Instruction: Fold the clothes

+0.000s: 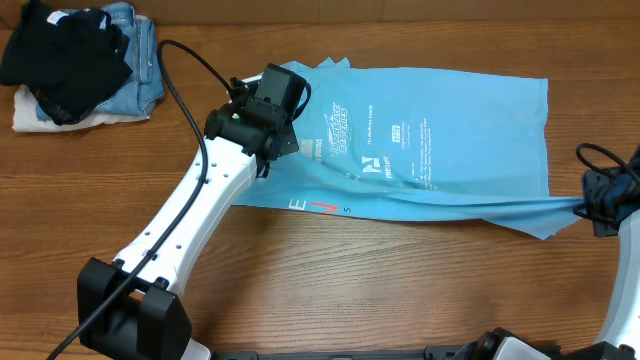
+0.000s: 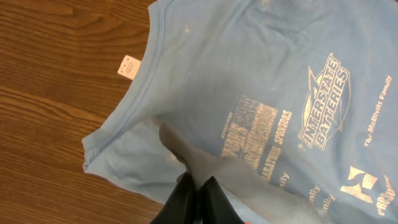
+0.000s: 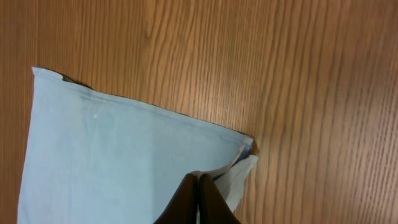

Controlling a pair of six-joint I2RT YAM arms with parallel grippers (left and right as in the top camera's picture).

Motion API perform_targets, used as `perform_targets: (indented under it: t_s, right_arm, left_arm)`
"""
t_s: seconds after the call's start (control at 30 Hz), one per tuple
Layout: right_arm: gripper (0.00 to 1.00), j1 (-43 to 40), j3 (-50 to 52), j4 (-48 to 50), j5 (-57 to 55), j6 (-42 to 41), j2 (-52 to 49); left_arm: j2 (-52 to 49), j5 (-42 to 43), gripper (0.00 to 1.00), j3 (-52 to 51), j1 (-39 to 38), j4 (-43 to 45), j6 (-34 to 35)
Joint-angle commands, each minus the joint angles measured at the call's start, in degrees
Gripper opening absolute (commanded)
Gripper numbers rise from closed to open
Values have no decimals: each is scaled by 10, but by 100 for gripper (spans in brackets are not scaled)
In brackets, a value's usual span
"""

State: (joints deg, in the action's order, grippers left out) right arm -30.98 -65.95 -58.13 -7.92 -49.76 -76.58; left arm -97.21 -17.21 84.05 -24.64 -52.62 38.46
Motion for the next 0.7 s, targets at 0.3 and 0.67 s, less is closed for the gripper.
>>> perform_targets:
  t_s: [0.3, 0.67]
  right_arm:
    - [7, 2, 111, 142, 42, 31, -2]
    - [8, 50, 113, 228, 55, 55, -42]
  left_arm:
    - [-21, -30, 6, 12, 4, 11, -12]
    - [-21, -72, 4, 12, 16, 10, -5]
